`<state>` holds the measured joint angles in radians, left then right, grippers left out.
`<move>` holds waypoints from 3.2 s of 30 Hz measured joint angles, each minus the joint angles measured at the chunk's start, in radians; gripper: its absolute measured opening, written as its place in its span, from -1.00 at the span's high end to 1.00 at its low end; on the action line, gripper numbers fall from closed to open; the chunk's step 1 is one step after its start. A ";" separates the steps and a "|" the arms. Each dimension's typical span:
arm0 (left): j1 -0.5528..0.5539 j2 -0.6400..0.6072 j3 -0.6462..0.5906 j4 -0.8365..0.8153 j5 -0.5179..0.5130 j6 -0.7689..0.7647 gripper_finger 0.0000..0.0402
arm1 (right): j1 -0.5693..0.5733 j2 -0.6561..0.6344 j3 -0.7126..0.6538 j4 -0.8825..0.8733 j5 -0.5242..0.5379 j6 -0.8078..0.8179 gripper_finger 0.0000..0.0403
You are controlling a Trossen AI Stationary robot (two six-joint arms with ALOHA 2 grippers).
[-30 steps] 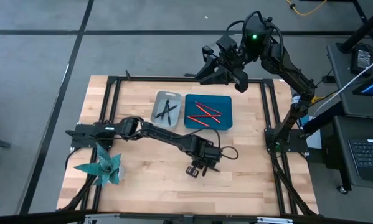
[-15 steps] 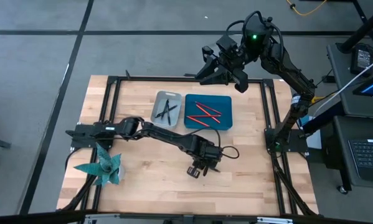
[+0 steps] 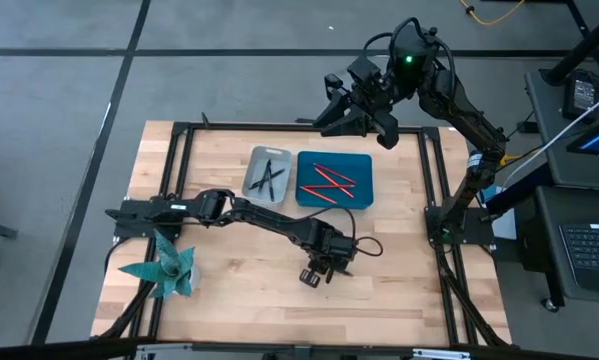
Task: Sort pens & pencils
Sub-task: Put the black pen into the gray bin
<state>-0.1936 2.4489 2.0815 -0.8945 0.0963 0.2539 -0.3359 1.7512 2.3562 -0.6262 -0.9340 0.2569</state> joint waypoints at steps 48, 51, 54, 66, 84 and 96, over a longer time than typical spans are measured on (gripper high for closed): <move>0.006 -0.002 0.002 -0.039 -0.031 -0.064 0.98 | 0.000 0.000 0.000 0.000 0.034 -0.003 0.38; 0.006 -0.002 0.001 -0.036 -0.031 -0.060 1.00 | 0.000 0.000 0.000 0.000 0.034 -0.002 0.38; 0.008 -0.002 0.001 -0.035 -0.029 -0.061 0.97 | 0.000 0.000 0.000 0.000 0.034 -0.002 0.38; 0.018 0.001 -0.001 -0.017 0.006 -0.060 0.77 | 0.000 0.000 0.000 0.000 0.034 -0.003 0.38; 0.029 0.005 -0.003 -0.002 0.005 -0.057 0.83 | 0.000 0.000 0.000 0.000 0.034 -0.004 0.38; 0.028 0.005 -0.002 -0.006 -0.004 -0.069 0.88 | 0.000 0.000 0.000 0.000 0.042 -0.004 0.38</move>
<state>-0.1655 2.4535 2.0796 -0.9008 0.0926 0.1844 -0.3362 1.7512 2.3562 -0.6262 -0.8917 0.2531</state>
